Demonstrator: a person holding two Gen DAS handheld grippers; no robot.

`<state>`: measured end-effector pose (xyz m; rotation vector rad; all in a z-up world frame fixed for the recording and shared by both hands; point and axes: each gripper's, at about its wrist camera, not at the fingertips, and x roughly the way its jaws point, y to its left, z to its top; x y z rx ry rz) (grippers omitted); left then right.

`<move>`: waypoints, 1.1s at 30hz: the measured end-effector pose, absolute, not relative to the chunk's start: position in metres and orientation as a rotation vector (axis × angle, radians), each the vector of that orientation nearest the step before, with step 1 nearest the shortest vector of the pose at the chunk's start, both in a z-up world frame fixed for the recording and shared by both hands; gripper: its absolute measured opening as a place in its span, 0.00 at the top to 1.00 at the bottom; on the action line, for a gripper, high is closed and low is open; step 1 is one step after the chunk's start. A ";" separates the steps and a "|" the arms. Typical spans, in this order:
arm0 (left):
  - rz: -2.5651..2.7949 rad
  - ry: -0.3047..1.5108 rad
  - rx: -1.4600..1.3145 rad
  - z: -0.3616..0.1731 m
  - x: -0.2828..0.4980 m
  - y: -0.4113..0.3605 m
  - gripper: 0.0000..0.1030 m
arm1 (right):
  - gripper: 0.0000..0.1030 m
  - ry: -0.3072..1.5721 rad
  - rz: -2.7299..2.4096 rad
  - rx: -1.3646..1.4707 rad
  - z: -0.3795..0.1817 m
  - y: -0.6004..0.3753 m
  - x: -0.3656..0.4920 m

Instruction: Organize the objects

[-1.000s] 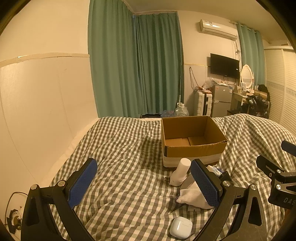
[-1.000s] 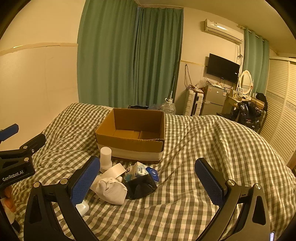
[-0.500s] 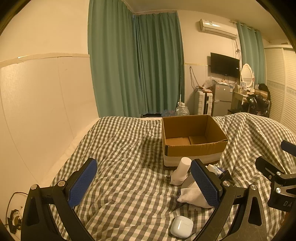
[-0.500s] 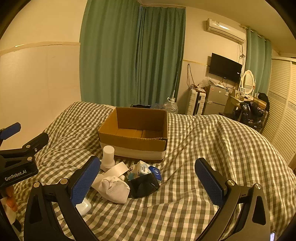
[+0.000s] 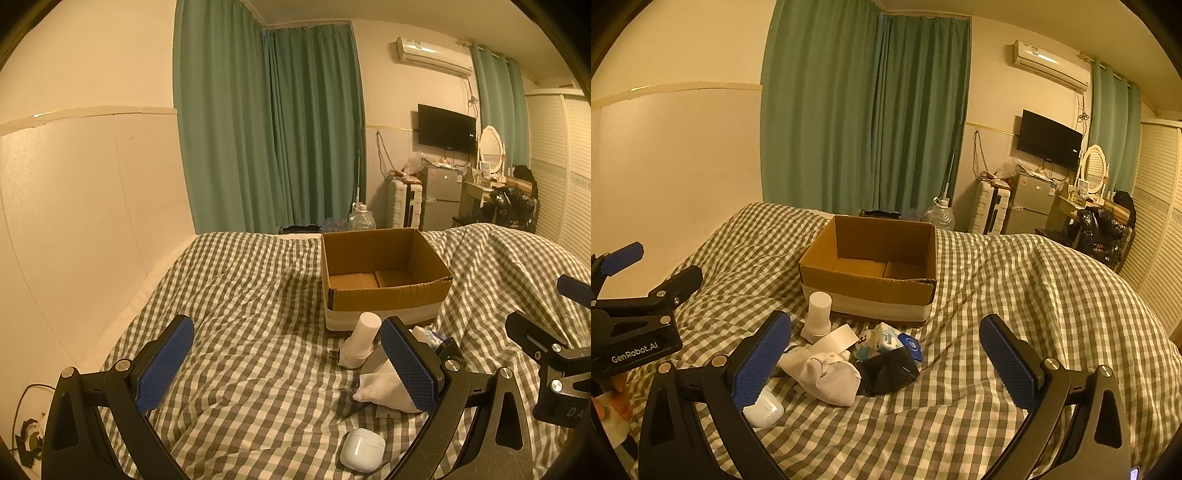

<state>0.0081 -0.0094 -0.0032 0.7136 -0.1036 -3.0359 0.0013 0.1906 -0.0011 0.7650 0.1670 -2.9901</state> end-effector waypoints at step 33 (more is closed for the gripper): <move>-2.931 -0.124 1.003 -0.061 -0.032 -0.018 0.00 | 0.12 0.278 -2.714 1.133 -0.094 0.153 -0.058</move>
